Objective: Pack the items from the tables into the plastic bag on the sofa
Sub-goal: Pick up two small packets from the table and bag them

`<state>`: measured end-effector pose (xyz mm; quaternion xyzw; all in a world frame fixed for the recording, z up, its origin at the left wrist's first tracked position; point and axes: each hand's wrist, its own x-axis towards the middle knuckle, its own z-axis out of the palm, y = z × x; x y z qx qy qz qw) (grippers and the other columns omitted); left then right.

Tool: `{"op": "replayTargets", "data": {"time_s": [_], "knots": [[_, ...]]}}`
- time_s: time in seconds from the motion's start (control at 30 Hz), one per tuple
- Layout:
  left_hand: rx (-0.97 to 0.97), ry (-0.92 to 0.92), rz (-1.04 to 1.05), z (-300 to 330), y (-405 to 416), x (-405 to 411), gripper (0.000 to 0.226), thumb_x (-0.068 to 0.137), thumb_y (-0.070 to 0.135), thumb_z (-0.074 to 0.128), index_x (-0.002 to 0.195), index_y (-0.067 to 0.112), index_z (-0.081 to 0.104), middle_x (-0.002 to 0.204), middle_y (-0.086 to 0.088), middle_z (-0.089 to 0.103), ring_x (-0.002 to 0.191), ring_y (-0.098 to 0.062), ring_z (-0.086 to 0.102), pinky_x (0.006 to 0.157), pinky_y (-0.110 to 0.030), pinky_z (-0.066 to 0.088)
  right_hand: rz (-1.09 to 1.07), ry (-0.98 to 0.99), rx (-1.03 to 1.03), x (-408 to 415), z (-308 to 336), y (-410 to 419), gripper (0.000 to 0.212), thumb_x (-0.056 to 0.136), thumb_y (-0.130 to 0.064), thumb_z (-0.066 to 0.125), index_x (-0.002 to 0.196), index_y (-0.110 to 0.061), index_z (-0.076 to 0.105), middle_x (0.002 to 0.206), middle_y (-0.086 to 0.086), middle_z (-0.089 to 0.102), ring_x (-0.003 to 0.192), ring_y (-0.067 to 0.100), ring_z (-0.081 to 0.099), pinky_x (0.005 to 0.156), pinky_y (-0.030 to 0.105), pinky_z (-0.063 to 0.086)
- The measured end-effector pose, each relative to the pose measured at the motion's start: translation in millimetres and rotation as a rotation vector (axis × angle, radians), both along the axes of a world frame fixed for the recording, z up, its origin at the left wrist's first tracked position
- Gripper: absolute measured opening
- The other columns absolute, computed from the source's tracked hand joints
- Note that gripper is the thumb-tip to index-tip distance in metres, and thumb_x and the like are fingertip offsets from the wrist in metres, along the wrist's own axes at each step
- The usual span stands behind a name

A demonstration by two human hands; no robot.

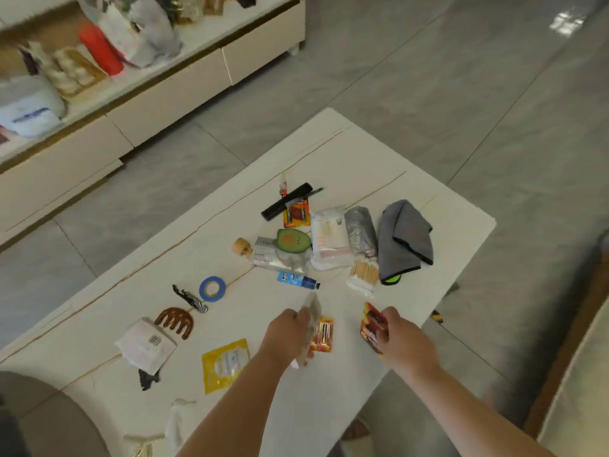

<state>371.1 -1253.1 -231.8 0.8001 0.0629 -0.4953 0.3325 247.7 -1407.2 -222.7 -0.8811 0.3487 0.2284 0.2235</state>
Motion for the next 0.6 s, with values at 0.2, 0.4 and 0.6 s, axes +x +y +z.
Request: {"op": "replayTargets", "data": {"time_s": [0.2,0.4,0.6], "knots": [[-0.207,0.292,0.166,48,-86,-56,0.026,0.097,0.038,0.049,0.104,0.014,0.052,0.094,-0.014,0.061,0.076,-0.032,0.065,0.055,-0.035,0.056,-0.305,-0.053,-0.054,-74,33,-61,0.023,0.098,-0.031,0.04,0.116,-0.019,0.049,0.107,0.004,0.067,0.097,0.022,0.065,0.073,0.031,0.047],[-0.259,0.338,0.021,75,-184,-115,0.035,0.095,0.041,0.051,0.111,0.01,0.058,0.107,-0.02,0.063,0.084,-0.035,0.065,0.06,-0.036,0.059,-0.56,-0.119,-0.075,-145,61,-136,0.024,0.1,-0.03,0.037,0.119,-0.019,0.048,0.11,0.005,0.067,0.096,0.023,0.067,0.079,0.033,0.055],[-0.25,0.242,-0.211,82,-282,-174,0.022,0.097,0.032,0.051,0.097,0.011,0.058,0.097,-0.018,0.063,0.069,-0.028,0.063,0.059,-0.035,0.055,-0.818,-0.207,-0.069,-218,74,-221,0.027,0.097,-0.022,0.041,0.119,-0.011,0.052,0.113,0.014,0.066,0.104,0.032,0.062,0.085,0.036,0.05]]}}
